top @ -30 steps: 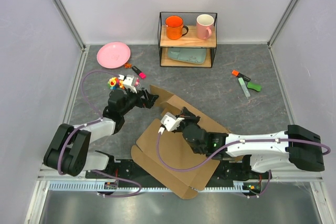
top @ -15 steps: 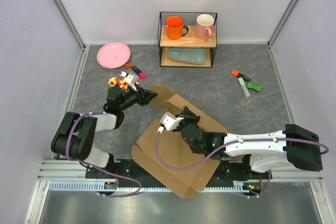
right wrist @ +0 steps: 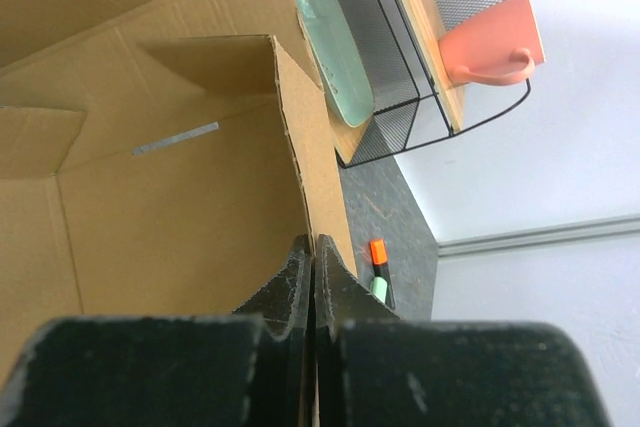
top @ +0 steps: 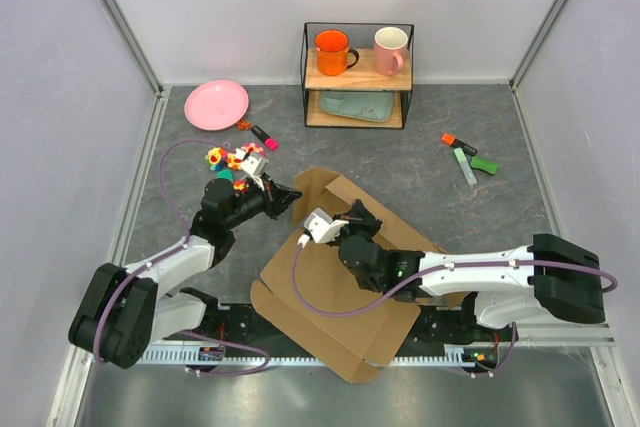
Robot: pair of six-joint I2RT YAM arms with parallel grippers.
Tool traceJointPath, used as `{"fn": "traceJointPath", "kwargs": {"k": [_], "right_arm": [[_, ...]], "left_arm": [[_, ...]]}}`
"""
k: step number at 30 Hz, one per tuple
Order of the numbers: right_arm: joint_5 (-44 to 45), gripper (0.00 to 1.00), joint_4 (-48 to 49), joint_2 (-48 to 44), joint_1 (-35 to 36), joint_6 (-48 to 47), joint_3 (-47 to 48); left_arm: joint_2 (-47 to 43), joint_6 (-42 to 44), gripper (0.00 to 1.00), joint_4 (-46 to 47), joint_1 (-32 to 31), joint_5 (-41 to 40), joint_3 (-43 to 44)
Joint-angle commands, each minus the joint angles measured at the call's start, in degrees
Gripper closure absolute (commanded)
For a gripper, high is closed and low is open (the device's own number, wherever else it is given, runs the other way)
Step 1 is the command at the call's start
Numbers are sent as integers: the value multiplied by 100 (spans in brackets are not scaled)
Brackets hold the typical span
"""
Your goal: Fold the paper box
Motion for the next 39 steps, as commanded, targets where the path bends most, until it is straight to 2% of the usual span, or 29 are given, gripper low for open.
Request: {"fn": "traceJointPath", "kwargs": {"k": [1,7,20,29,39], "right_arm": [[-109,100,-811,327,26,482,-100],[-12,100,-793,494,26,499,-12],[67,99,-661,529,18,622,-56],[32,99,-653,433,26,842,-64],[5,100,-530,546,44,570,-240]], "left_arm": [[-560,195,92,-18,-352,-512,102],[-710,-147,96,-239,-571,-1013,41],[-1184,-1035,98,139,-1485,-1955,-618],[-1185,-807,98,192,-2479,-2605,-706],[-378,-429,97,1237,-3094,-3185,-1076]]}}
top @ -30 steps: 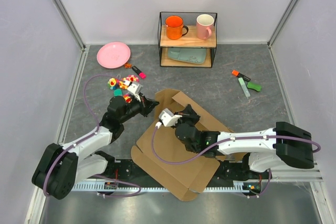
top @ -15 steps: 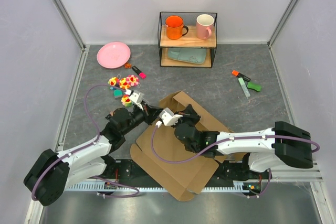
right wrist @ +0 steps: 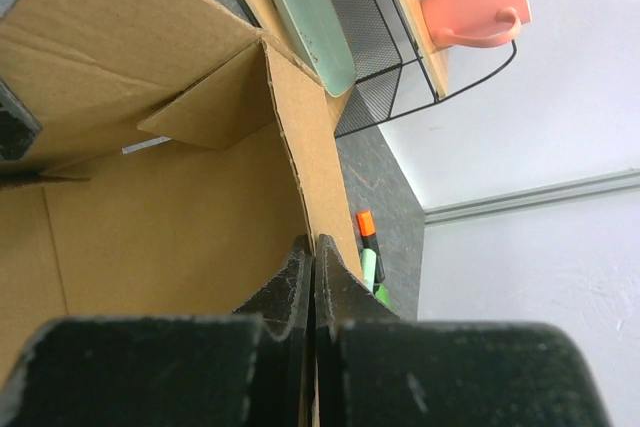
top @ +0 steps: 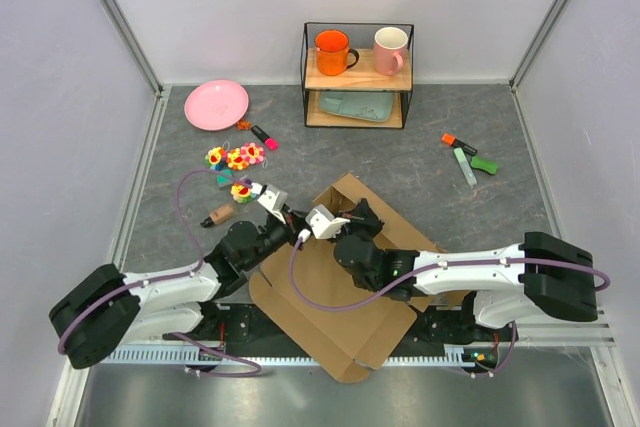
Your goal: Fold the paper box
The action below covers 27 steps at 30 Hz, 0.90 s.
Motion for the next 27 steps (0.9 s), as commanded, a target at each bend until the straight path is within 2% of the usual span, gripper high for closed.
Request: {"fn": "traceJointPath", "kwargs": {"k": [1,6,14,17,22,25,27], "right_arm": [[-478,100,-453,363,98,338,-315],[-293,100,-225,451,142,250,-420],[-319,100,-101,601,195,189,-525],[-258,100,-57,671,239,162,-552],[-249,100,-75,592,248,127,-552],[-240,100,-66,548,274,118,-561],[-214,100,-49,566,283,92,-578]], "left_arm": [[500,303,96,542,-301,-53,-164],[712,514,87,648,-310,-737,-217],[983,682,81,595,-301,-967,-200],[1159,568,76,604,-301,-1143,-235],[1248,418,75,753,-301,-1117,-314],[1178,287,82,789,-301,-1091,-393],[1125,181,90,806,-301,-1003,-445]]}}
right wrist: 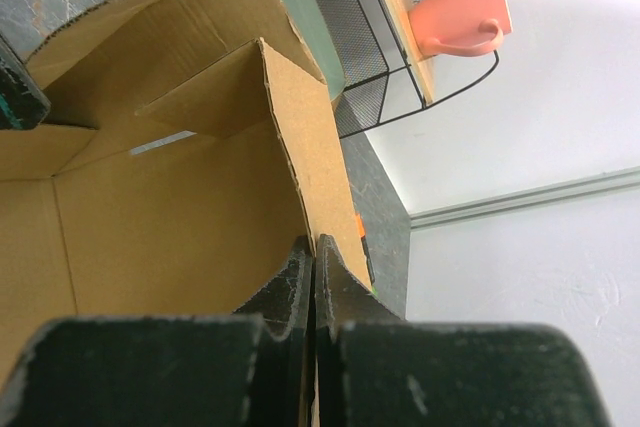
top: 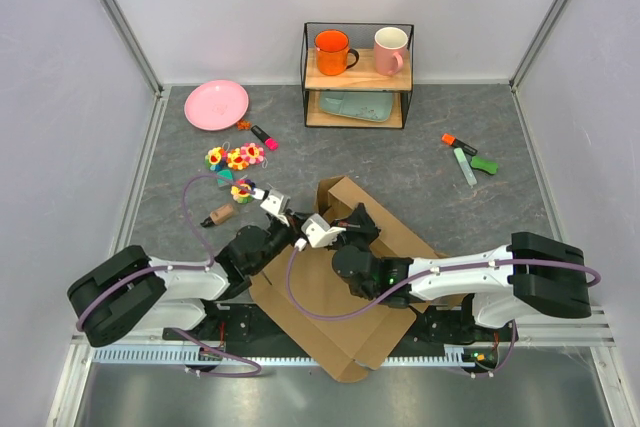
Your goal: Fold the paper box
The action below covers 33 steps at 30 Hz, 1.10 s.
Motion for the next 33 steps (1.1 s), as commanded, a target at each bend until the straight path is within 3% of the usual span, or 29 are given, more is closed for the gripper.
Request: {"fn": "traceJointPath", "kwargs": {"k": [1,5,9,19,24,28,33], "right_arm": [[-607,100,-748,303,27,509,-397],[-607,100,-713,330,45,465,-406],[-616,100,-660,347,36,439,-406],[-625,100,-563,409,54,439,-432],[-625,100,-528,391,45,421,-441],[-625,100,-528,409,54,430,-450],[-625,100,-528,418,45,439,-441]], "left_arm": [[-40,-252,92,-324,-28,44,-262],[-382,-366,98,-402,-28,571,-306],[-883,-542,98,-1139,-28,1036,-254],[-1508,-823,93,-2272,-28,1047,-280],[-2148,-841,80,-2889,-28,923,-183],[-2720,-850,61,-3679,-28,564,-8],[-3590,-990,55,-4971,-28,55,212]]}}
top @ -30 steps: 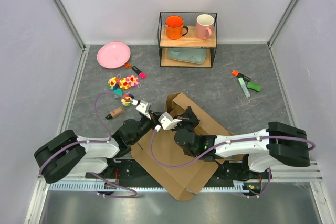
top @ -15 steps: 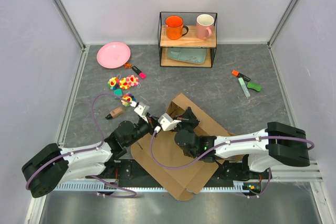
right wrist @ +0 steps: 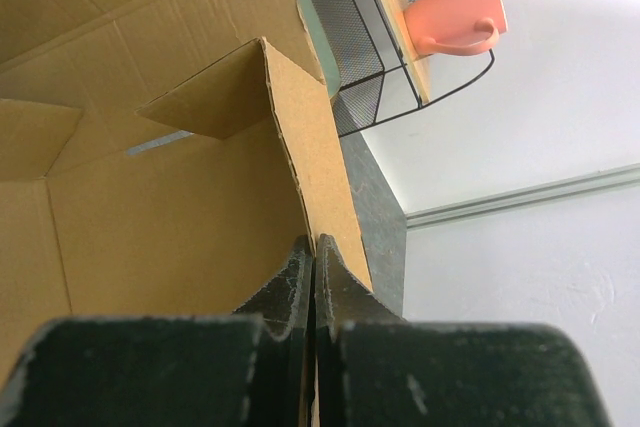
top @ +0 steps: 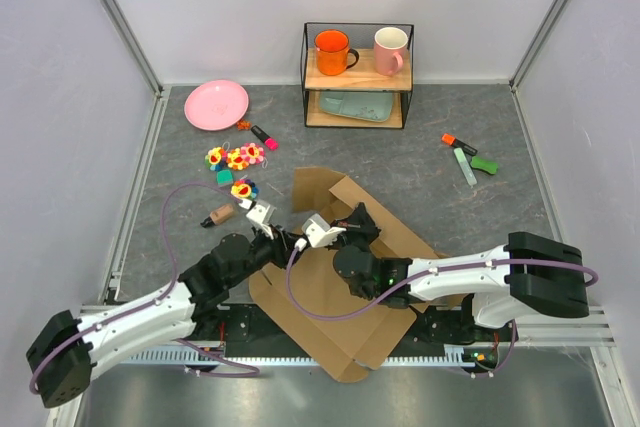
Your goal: Fold the paper box
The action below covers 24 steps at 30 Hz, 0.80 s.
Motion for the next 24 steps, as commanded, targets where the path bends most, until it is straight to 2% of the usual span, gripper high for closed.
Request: {"fn": "traceJointPath", "kwargs": {"k": [1,4,5,6,8,10,12,13,14,18,19,20,21,24], "right_arm": [[-657,100,-804,359,21,599,-364],[-649,100,-812,359,30,590,-356],[-657,100,-821,350,47,590,-356],[-657,100,-821,350,47,572,-364],[-649,100,-821,341,56,555,-382],[-649,100,-812,350,65,537,-373],[-666,100,-821,341,73,528,-364],[-666,100,-821,350,82,520,-364],[-675,100,-830,367,74,519,-356],[-684,100,-882,359,117,554,-347],[-693,100,-891,350,126,563,-347],[-710,100,-909,359,135,589,-347],[-710,100,-909,376,126,590,-355],[-737,100,-909,429,135,625,-338]], "left_arm": [[-923,-269,55,-1348,-17,-654,418],[-1557,-313,53,-1946,-17,-1584,654],[-1664,-339,51,-2052,-17,-2292,794],[-1708,-331,48,-2062,-17,-2656,848],[-1613,-78,41,-1809,9,-3585,1006],[-1254,500,39,-984,201,-3767,1190],[-377,740,38,-570,508,-3321,1445],[-68,672,37,-507,954,-2631,1794],[552,575,37,-515,1193,-2285,1972],[1706,329,38,-138,2501,-624,2491],[1954,267,38,89,2697,24,2649],[2191,232,38,135,2864,300,2746],[2681,171,41,135,3187,616,2869],[3612,-242,48,511,3620,1855,3283]]}}
